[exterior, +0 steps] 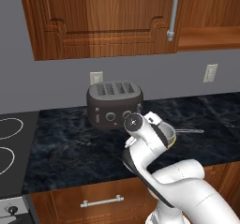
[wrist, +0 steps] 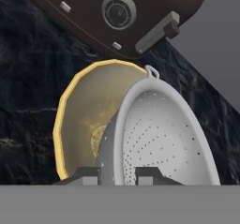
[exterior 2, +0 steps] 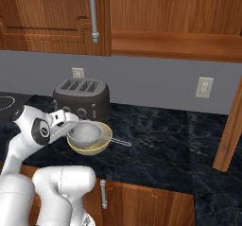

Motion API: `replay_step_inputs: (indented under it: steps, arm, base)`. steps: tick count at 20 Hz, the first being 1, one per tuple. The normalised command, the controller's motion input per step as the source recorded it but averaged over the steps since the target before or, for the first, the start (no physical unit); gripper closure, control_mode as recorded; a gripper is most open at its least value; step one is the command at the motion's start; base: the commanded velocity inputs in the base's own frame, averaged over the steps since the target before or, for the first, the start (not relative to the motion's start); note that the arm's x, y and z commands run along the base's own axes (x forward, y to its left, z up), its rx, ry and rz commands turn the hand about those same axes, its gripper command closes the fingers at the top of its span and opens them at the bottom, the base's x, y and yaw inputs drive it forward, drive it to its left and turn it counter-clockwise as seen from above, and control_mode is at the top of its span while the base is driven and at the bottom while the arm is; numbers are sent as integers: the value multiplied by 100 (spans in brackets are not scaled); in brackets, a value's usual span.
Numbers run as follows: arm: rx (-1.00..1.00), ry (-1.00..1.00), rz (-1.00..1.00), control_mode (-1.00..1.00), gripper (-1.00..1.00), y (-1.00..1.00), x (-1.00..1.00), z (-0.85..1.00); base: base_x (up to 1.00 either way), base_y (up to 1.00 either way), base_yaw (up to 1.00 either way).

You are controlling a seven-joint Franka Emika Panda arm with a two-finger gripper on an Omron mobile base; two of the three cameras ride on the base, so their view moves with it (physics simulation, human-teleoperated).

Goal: Open the cabinet and setup a tea strainer by placing it in the bowl upright.

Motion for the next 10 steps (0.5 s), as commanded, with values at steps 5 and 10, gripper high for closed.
replay_step_inputs:
  steps: [5, 10]
  arm:
    - [0, 0, 0, -100, 100, 4, 10, -17]
    - [0, 0, 0, -100, 100, 3, 13, -21]
  base:
    - [0, 0, 0]
    - [0, 0, 0]
